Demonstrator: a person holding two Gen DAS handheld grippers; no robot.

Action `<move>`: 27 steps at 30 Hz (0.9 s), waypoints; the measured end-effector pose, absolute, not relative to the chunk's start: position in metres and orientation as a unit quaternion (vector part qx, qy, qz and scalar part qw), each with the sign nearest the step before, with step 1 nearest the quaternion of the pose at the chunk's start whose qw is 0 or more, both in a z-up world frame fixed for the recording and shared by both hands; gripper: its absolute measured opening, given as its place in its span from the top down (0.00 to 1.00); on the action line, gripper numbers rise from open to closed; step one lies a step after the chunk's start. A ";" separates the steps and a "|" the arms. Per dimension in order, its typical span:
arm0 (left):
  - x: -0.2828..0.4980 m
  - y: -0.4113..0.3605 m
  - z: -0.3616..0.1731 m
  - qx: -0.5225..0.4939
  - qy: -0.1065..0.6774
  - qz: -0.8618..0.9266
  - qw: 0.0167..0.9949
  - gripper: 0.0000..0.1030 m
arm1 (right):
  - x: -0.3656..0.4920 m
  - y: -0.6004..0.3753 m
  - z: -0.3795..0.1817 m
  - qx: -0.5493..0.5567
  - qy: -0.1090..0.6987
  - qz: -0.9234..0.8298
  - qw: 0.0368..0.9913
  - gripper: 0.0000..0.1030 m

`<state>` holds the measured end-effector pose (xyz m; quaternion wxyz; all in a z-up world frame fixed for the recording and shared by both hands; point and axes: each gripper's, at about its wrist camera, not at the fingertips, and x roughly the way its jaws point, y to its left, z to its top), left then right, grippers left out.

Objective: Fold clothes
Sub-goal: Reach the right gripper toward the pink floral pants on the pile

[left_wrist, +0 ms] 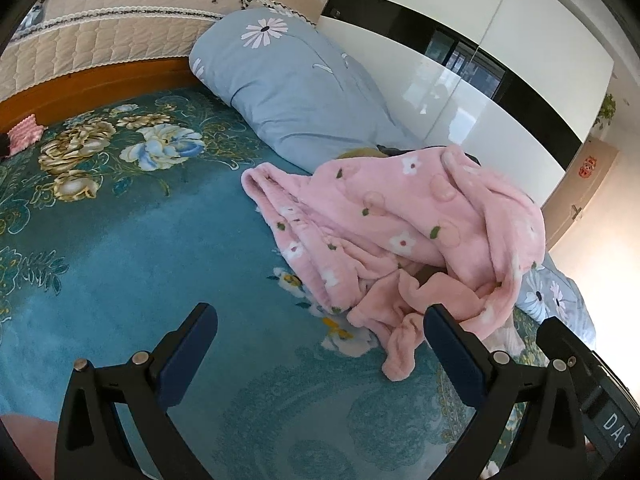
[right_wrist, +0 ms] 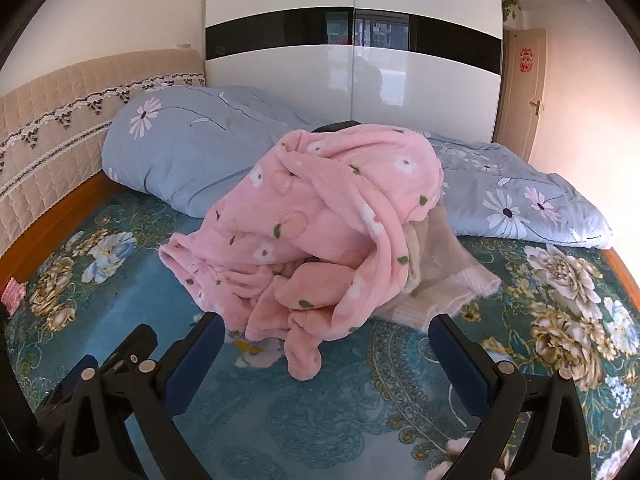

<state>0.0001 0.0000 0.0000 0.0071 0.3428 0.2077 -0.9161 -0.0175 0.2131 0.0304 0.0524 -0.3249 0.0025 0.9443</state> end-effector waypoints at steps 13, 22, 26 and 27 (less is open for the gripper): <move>-0.001 0.002 -0.001 0.346 0.206 -0.915 0.010 0.00 | -0.021 0.223 0.019 -0.330 0.050 0.942 0.024 0.00; -0.005 0.006 -0.008 0.355 0.193 -0.914 0.015 0.00 | -0.030 0.231 0.005 -0.344 0.075 0.936 0.007 0.00; -0.009 0.009 -0.011 0.358 0.189 -0.914 0.019 0.00 | -0.034 0.234 -0.002 -0.347 0.081 0.934 0.001 0.00; -0.009 0.009 -0.012 0.359 0.188 -0.914 0.020 0.00 | -0.036 0.235 -0.004 -0.350 0.082 0.933 -0.003 0.00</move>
